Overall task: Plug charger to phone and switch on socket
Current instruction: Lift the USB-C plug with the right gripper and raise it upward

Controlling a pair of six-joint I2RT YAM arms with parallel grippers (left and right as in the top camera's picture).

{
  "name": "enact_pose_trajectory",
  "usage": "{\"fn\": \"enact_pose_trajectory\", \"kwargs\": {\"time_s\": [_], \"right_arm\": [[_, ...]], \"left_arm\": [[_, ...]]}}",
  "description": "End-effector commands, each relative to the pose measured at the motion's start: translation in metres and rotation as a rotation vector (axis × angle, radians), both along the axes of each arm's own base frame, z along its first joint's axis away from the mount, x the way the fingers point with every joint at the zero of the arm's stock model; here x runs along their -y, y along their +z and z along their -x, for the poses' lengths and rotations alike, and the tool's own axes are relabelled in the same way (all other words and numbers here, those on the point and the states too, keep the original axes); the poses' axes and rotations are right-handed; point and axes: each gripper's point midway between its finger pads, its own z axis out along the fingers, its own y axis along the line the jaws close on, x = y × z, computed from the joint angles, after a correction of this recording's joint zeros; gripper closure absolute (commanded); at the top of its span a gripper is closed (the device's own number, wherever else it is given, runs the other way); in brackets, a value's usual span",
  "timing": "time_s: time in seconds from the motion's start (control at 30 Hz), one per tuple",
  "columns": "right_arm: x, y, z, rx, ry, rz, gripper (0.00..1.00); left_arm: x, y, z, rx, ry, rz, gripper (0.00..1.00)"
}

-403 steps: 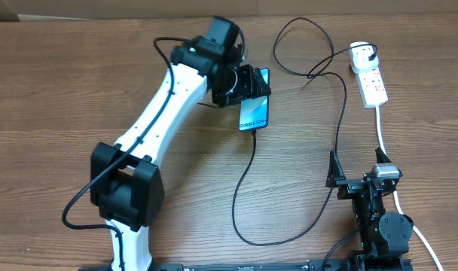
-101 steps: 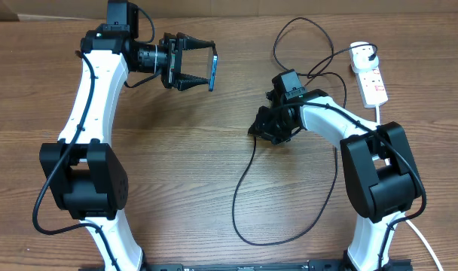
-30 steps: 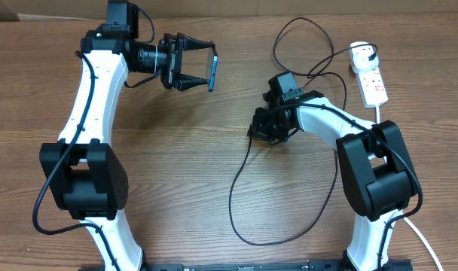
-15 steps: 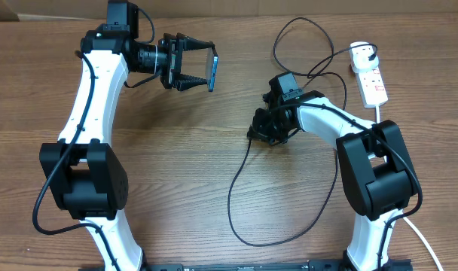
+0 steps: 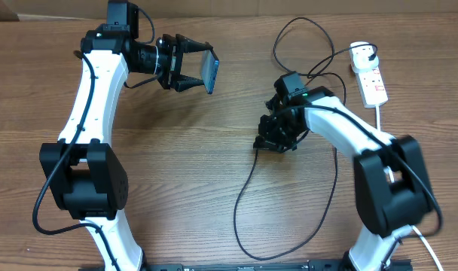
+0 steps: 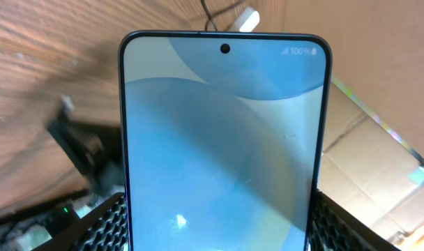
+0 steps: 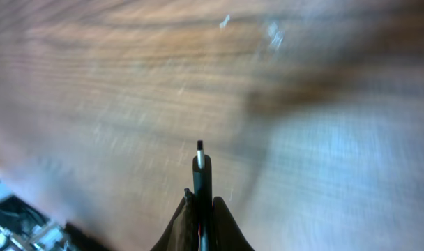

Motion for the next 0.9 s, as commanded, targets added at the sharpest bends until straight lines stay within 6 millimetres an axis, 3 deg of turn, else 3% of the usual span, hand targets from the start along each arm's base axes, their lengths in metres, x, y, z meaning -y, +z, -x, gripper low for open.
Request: {"fn": "enact_pose_trajectory", "kwargs": {"time_s": [0.0, 0.2, 0.43, 0.67, 0.87], "right_arm": [[-0.006, 0.043, 0.002, 0.093, 0.072, -0.071, 0.96], [-0.015, 0.08, 0.031, 0.094, 0.174, -0.197, 0.96], [-0.015, 0.107, 0.056, 0.106, 0.262, -0.271, 0.96], [-0.029, 0.122, 0.075, 0.092, 0.347, -0.395, 0.96], [-0.044, 0.122, 0.089, 0.094, 0.418, -0.402, 0.96]], "left_arm": [[-0.007, 0.012, -0.001, 0.101, 0.002, -0.067, 0.5], [-0.012, -0.005, 0.0, 0.089, 0.018, -0.18, 0.49], [-0.019, -0.023, 0.005, 0.076, 0.011, -0.305, 0.49], [-0.023, -0.027, 0.004, 0.082, 0.015, -0.34, 0.49], [-0.03, -0.033, 0.003, 0.096, 0.016, -0.392, 0.49]]}}
